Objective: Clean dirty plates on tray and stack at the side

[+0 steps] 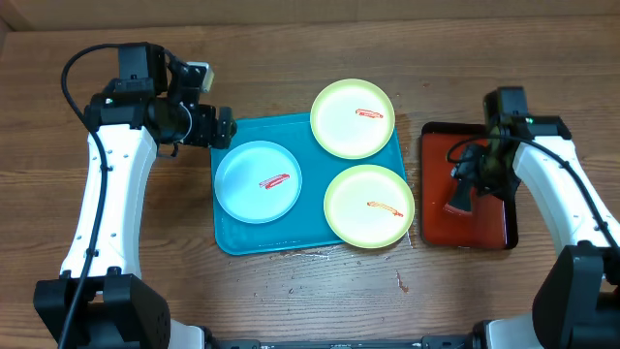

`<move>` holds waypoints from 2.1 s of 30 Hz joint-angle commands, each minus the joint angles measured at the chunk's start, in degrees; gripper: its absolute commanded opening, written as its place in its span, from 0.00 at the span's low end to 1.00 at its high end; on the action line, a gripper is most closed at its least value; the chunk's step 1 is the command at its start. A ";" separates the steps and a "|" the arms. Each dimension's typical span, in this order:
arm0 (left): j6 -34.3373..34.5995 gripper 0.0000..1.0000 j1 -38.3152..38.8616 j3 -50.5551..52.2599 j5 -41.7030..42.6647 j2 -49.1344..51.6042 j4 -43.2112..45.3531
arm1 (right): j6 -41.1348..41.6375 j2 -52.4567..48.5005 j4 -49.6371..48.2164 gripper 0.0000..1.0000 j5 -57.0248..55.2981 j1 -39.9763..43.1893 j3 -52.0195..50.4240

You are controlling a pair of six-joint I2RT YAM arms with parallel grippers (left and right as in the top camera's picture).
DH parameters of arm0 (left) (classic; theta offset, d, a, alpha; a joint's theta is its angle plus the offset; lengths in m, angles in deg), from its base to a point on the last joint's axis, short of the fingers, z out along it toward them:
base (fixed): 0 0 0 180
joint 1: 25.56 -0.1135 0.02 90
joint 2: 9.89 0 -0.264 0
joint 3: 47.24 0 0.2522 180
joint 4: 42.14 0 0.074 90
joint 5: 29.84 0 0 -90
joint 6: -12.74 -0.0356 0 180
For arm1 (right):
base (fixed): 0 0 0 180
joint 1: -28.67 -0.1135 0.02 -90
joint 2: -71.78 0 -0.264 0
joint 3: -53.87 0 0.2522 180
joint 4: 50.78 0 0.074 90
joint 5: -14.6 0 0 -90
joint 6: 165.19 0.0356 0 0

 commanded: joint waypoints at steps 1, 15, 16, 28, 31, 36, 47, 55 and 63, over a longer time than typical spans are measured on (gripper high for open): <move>2.10 0.91 0.07 -1.31 -2.51 0.63 0.87 | -3.80 0.02 -4.46 0.63 0.96 0.46 -4.02; 2.40 0.92 0.07 -1.27 -6.56 0.72 0.85 | -3.23 -0.09 -17.20 0.41 3.43 0.35 -12.50; 2.40 0.92 0.07 -1.27 -6.54 0.72 0.90 | -3.21 -0.11 -17.77 0.40 3.32 0.35 -12.96; 2.36 0.95 0.07 -1.25 -7.76 0.72 1.09 | -2.97 -0.20 -23.08 0.32 0.74 0.35 -15.96; 2.36 0.97 0.07 -1.25 -11.26 0.72 1.05 | -2.97 -0.20 -22.97 0.30 1.09 0.35 -16.76; 2.38 0.97 0.07 -1.25 -12.55 0.72 0.90 | -1.42 -0.20 -23.19 0.28 1.07 0.35 -17.77; 2.40 1.00 0.07 -0.83 -12.31 0.72 1.29 | 0.24 -0.20 -23.98 0.14 1.07 0.35 -18.91; 2.43 1.00 0.07 -0.09 -8.87 0.74 2.21 | 0.24 -0.20 -22.91 0.09 2.64 0.35 -19.06; 3.08 1.00 0.07 -0.09 -7.34 0.74 3.10 | 0.22 -0.20 -22.03 0.04 2.60 0.35 -19.06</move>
